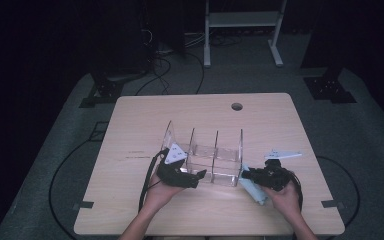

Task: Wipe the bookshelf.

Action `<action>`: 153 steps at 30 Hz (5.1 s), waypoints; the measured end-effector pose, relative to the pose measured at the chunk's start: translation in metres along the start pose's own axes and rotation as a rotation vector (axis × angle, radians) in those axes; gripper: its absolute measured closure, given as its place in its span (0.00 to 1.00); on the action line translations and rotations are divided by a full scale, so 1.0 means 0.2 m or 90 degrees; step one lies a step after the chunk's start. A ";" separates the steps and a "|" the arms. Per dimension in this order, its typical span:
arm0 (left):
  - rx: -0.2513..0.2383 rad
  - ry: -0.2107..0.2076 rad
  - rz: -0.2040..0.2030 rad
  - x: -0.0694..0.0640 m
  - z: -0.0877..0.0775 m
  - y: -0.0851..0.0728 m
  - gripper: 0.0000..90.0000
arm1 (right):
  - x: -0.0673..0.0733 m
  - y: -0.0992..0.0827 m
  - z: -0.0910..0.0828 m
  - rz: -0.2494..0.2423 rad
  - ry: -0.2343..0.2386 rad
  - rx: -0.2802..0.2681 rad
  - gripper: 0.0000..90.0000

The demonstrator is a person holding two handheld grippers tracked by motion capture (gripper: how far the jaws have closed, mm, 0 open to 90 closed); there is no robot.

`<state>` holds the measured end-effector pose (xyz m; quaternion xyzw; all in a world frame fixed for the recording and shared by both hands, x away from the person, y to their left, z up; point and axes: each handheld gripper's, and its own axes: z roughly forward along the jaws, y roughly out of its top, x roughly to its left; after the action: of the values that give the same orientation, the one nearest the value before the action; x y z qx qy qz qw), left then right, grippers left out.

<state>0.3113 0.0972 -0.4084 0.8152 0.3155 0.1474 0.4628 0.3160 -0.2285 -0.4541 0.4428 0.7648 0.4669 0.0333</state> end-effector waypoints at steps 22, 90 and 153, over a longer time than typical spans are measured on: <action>-0.010 -0.047 0.038 -0.03 -0.05 0.04 0.12 | -0.08 -0.02 -0.05 0.025 -0.009 -0.036 0.85; -0.053 -0.136 0.011 0.43 -0.13 -0.15 0.28 | -0.09 -0.02 -0.07 0.027 0.028 -0.055 0.85; -0.029 -0.129 0.071 0.24 -0.14 -0.15 0.42 | -0.09 0.07 -0.15 -0.018 -0.061 -0.085 0.85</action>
<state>0.3204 0.1587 -0.4214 0.8315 0.2180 0.0971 0.5017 0.3208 -0.2596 -0.4333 0.4506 0.7358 0.4944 0.1058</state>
